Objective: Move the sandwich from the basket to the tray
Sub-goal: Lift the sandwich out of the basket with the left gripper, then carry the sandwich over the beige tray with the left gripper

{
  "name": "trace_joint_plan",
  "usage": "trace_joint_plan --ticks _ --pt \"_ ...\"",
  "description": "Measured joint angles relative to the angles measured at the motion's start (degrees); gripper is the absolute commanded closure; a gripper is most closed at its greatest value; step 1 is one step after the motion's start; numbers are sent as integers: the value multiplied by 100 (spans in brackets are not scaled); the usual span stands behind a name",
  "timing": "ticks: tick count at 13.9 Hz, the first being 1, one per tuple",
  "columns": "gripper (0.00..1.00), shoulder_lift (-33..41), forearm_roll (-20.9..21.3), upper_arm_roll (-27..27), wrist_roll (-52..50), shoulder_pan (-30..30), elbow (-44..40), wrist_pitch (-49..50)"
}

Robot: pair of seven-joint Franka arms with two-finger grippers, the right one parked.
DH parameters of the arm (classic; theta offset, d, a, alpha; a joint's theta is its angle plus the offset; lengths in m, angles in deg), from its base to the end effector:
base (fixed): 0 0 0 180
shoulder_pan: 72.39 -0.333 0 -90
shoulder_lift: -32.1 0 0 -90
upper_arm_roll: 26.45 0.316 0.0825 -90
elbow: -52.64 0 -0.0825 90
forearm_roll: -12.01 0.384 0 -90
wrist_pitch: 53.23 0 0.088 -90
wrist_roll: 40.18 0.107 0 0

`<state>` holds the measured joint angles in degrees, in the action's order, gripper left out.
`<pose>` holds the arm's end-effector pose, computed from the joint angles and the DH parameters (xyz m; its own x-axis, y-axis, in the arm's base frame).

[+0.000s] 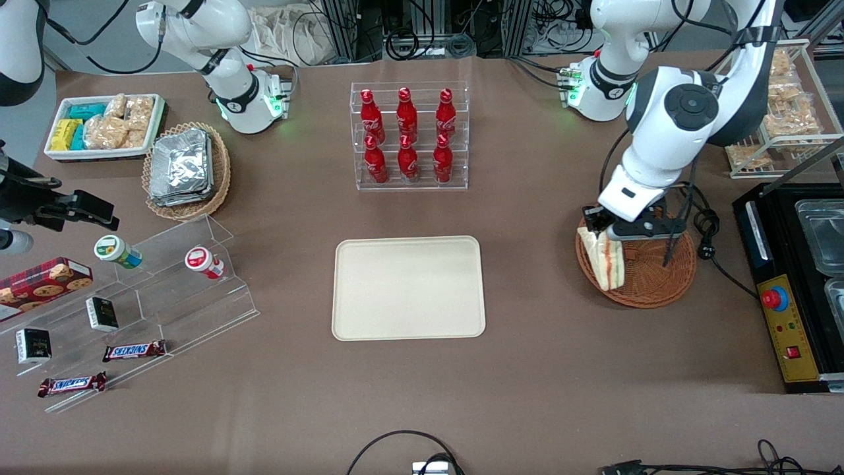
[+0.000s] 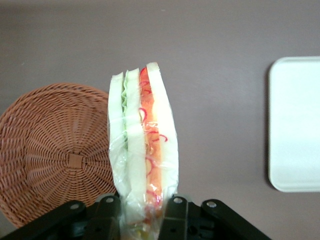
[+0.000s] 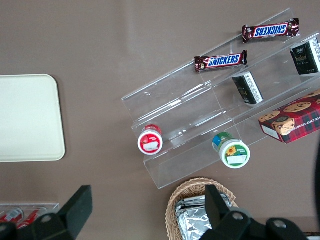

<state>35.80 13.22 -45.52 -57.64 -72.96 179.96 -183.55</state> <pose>0.5000 -0.1682 0.4119 0.9924 -0.0314 0.1191 -0.0313 -0.9995 -0.0030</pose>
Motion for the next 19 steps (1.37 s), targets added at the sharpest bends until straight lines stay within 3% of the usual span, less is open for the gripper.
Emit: trace_joint_plan --ticks 12,19 --pt "72 -573 8 -1050 36 7 -653 84" --pt "72 -1384 815 -1195 -1243 430 -1297 84"
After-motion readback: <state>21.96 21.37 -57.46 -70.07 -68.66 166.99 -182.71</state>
